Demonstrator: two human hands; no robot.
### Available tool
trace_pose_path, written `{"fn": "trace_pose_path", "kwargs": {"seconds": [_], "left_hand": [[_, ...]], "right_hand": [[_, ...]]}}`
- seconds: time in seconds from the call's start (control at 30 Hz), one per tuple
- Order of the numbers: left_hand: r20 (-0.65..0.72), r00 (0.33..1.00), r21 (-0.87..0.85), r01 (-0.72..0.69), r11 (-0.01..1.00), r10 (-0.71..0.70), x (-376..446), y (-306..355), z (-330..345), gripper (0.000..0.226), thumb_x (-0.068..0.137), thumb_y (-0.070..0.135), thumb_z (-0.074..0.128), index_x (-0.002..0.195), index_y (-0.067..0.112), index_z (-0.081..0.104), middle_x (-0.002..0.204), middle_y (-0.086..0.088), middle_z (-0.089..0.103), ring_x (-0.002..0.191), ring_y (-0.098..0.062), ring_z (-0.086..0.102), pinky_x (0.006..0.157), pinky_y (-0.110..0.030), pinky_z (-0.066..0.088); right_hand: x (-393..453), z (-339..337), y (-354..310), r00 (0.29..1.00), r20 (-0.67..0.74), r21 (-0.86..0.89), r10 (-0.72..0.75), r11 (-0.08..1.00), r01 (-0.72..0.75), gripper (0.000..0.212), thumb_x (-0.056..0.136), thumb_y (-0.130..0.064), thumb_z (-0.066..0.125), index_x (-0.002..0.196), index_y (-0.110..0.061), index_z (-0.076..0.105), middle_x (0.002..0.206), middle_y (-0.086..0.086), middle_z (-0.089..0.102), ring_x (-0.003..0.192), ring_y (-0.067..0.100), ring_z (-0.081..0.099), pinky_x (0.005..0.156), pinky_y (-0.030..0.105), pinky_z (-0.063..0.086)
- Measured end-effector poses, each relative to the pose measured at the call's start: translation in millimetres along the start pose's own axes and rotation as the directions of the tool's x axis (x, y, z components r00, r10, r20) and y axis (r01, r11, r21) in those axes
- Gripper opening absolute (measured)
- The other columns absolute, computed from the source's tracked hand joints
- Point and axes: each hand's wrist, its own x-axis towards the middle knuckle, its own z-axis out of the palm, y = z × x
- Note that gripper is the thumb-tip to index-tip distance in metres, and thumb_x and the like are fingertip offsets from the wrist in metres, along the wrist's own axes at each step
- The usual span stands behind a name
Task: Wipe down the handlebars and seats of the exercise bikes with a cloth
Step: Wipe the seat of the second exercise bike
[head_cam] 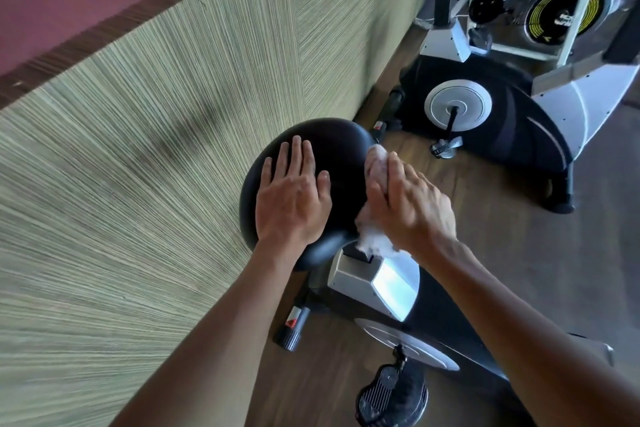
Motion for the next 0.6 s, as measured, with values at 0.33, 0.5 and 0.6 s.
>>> {"fn": "trace_pose_path", "kwargs": {"seconds": [0.33, 0.5, 0.6], "left_hand": [[0.015, 1.0, 0.014, 0.005, 1.0, -0.006, 1, -2, 0, 0.063, 0.109, 0.044, 0.019, 0.164, 0.015, 0.011, 0.172, -0.003, 0.008, 0.159, -0.018, 0.005, 0.129, -0.04, 0.005], [0.002, 1.0, 0.009, 0.01, 1.0, -0.01, 2, 0, 1, 0.062, 0.11, 0.043, 0.02, 0.164, 0.015, 0.011, 0.172, -0.003, 0.008, 0.159, -0.017, 0.005, 0.129, -0.04, 0.005], [-0.01, 1.0, 0.004, 0.008, 1.0, -0.008, 1, -2, 2, 0.062, 0.11, 0.042, 0.021, 0.164, 0.014, 0.013, 0.172, -0.004, 0.01, 0.159, -0.019, 0.007, 0.129, -0.04, 0.006]], "right_hand": [[-37, 12, 38, 0.878, -0.177, -0.073, -0.445, 0.895, 0.439, 0.06, 0.107, -0.033, 0.045, 0.147, 0.012, 0.042, 0.152, 0.029, 0.045, 0.143, 0.038, 0.044, 0.118, 0.053, 0.036], [-11, 1, 20, 0.992, -0.116, 0.06, 0.045, 0.997, -0.039, 0.052, 0.105, -0.042, 0.035, 0.145, -0.012, 0.05, 0.141, 0.01, 0.061, 0.123, 0.034, 0.06, 0.092, 0.042, 0.051], [-3, 4, -5, 0.991, -0.129, 0.032, -0.028, 0.999, 0.033, 0.05, 0.105, -0.038, 0.039, 0.145, -0.009, 0.048, 0.142, 0.013, 0.059, 0.127, 0.032, 0.057, 0.1, 0.042, 0.046]]}}
